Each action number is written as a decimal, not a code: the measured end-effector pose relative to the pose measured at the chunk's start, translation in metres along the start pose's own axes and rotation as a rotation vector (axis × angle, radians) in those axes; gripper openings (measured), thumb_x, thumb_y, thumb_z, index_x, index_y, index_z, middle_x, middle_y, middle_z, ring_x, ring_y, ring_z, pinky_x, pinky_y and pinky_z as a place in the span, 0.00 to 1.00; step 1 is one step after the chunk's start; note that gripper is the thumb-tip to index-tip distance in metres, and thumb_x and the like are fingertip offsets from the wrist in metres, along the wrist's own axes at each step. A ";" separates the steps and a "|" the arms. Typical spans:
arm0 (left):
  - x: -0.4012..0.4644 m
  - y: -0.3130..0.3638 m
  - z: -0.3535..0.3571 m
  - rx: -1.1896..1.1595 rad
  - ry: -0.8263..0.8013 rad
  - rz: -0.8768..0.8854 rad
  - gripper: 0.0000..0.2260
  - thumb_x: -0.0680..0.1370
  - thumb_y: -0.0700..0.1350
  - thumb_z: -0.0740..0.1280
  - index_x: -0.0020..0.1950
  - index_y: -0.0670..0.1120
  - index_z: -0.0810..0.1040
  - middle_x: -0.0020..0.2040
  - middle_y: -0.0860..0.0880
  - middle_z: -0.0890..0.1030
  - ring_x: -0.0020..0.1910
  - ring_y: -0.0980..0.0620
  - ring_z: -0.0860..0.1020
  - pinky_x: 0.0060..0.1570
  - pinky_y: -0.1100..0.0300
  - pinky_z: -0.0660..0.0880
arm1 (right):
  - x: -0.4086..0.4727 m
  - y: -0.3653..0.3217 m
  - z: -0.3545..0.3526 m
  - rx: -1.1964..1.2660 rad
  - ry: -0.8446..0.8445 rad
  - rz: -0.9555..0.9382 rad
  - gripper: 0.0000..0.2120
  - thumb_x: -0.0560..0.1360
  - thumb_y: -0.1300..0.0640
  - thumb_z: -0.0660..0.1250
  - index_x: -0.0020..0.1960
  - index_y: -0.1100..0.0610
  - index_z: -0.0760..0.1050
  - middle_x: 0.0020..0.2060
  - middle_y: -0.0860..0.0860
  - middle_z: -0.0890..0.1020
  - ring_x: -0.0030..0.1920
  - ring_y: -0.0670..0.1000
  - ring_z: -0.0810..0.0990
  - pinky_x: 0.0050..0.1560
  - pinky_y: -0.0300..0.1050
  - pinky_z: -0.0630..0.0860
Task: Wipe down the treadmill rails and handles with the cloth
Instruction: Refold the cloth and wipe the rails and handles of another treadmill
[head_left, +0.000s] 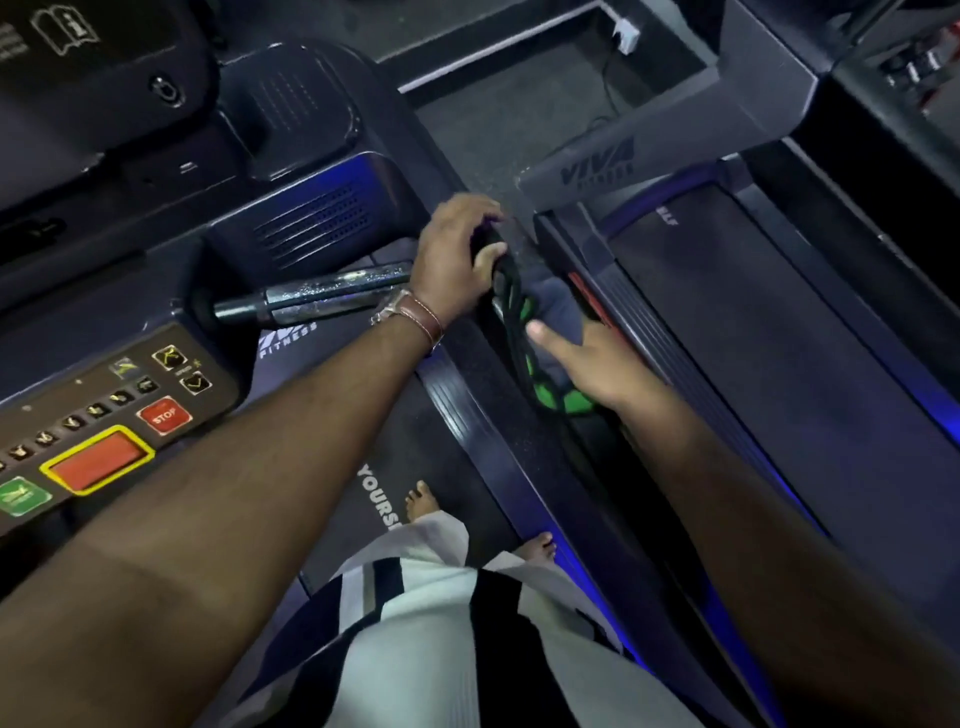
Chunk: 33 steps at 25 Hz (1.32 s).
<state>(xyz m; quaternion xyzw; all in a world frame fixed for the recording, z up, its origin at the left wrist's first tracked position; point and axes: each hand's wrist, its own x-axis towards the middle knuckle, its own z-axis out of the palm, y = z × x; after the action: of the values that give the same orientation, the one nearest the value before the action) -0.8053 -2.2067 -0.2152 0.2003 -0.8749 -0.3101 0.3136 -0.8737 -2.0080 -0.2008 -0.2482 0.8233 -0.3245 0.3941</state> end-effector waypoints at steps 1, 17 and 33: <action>-0.003 -0.005 -0.002 0.074 0.077 0.000 0.08 0.70 0.41 0.72 0.48 0.40 0.80 0.48 0.43 0.80 0.49 0.47 0.76 0.53 0.54 0.72 | 0.020 -0.016 0.003 0.035 0.005 0.068 0.26 0.74 0.32 0.64 0.52 0.54 0.80 0.50 0.54 0.83 0.55 0.56 0.82 0.50 0.44 0.74; -0.038 -0.010 -0.041 0.553 -0.231 -0.061 0.10 0.68 0.36 0.61 0.45 0.38 0.79 0.46 0.38 0.81 0.46 0.36 0.78 0.44 0.49 0.73 | -0.012 -0.042 0.051 -1.680 0.223 -0.587 0.26 0.82 0.51 0.49 0.77 0.62 0.58 0.78 0.65 0.39 0.77 0.69 0.39 0.77 0.64 0.41; -0.052 -0.001 -0.020 0.818 -0.261 -0.266 0.22 0.76 0.42 0.58 0.70 0.41 0.67 0.65 0.41 0.71 0.66 0.40 0.67 0.71 0.47 0.56 | -0.026 -0.015 0.094 -2.371 -0.050 -0.489 0.31 0.82 0.47 0.54 0.79 0.63 0.51 0.79 0.59 0.54 0.79 0.61 0.49 0.77 0.57 0.43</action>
<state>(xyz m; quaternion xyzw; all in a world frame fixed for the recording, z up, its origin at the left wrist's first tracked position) -0.7538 -2.1873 -0.2259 0.3778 -0.9244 0.0013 0.0531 -0.7812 -2.0326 -0.2223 -0.6105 0.5329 0.5704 -0.1339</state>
